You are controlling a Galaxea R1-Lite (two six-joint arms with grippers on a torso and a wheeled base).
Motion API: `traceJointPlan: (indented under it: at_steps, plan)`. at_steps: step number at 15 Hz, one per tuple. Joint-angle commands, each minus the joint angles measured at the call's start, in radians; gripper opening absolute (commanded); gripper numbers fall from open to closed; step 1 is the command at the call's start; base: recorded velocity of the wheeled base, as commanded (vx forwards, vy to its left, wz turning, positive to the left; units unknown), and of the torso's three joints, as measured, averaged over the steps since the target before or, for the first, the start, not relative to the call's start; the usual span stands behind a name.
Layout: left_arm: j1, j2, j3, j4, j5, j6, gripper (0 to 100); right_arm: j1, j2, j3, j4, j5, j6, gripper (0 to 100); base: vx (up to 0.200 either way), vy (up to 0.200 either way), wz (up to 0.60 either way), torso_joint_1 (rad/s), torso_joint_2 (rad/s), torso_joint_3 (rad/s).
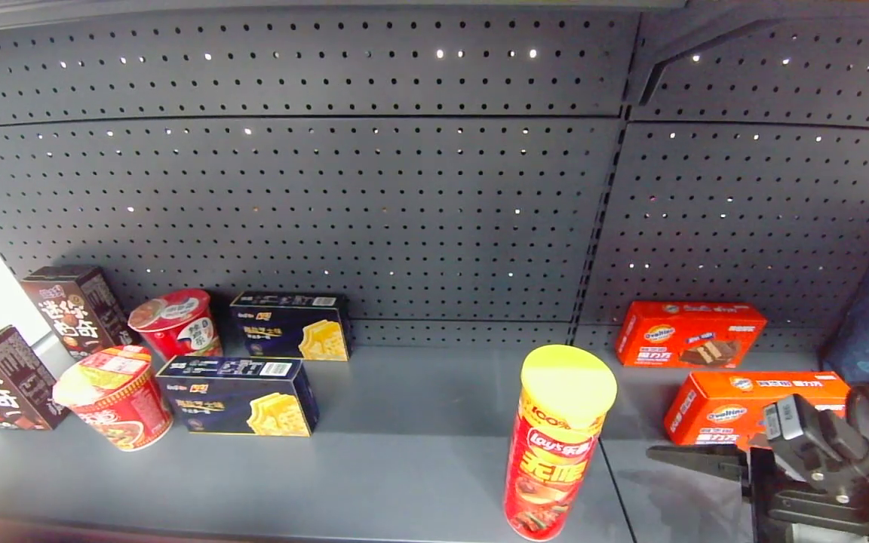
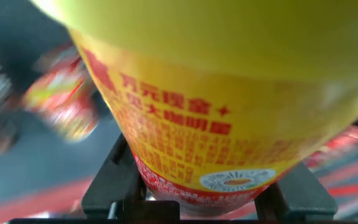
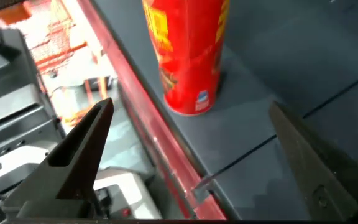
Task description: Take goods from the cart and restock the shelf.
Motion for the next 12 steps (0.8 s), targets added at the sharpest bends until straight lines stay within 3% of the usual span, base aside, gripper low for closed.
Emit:
traceJointPlan:
  at_steps: [1, 5, 7, 9, 12]
  plan:
    - [-0.001, 0.207, -0.148, 0.001, -0.199, 0.029, 0, 0.001, -0.117, 0.008, 0.005, -0.014, -0.002, 100, 0.0, 0.0, 0.0, 0.0, 0.0, 0.0]
    - [-0.028, 0.445, -0.262, -0.009, -0.442, 0.033, 0, 0.141, -0.215, 0.014, 0.062, -0.219, 0.053, 100, 0.0, 0.0, 0.0, 0.0, 0.0, 0.0]
    - [-0.123, 0.62, -0.325, -0.038, -0.46, 0.033, 0, 0.231, -0.232, 0.016, 0.105, -0.325, 0.09, 100, 0.0, 0.0, 0.0, 0.0, 0.0, 0.0]
    - [-0.211, 0.796, -0.351, -0.185, -0.449, 0.022, 0, 0.254, -0.208, 0.01, 0.104, -0.35, 0.11, 100, 0.0, 0.0, 0.0, 0.0, 0.0, 0.0]
    - [-0.266, 1.011, -0.411, -0.289, -0.445, 0.026, 0, 0.244, -0.209, 0.014, 0.104, -0.351, 0.114, 100, 0.0, 0.0, 0.0, 0.0, 0.0, 0.0]
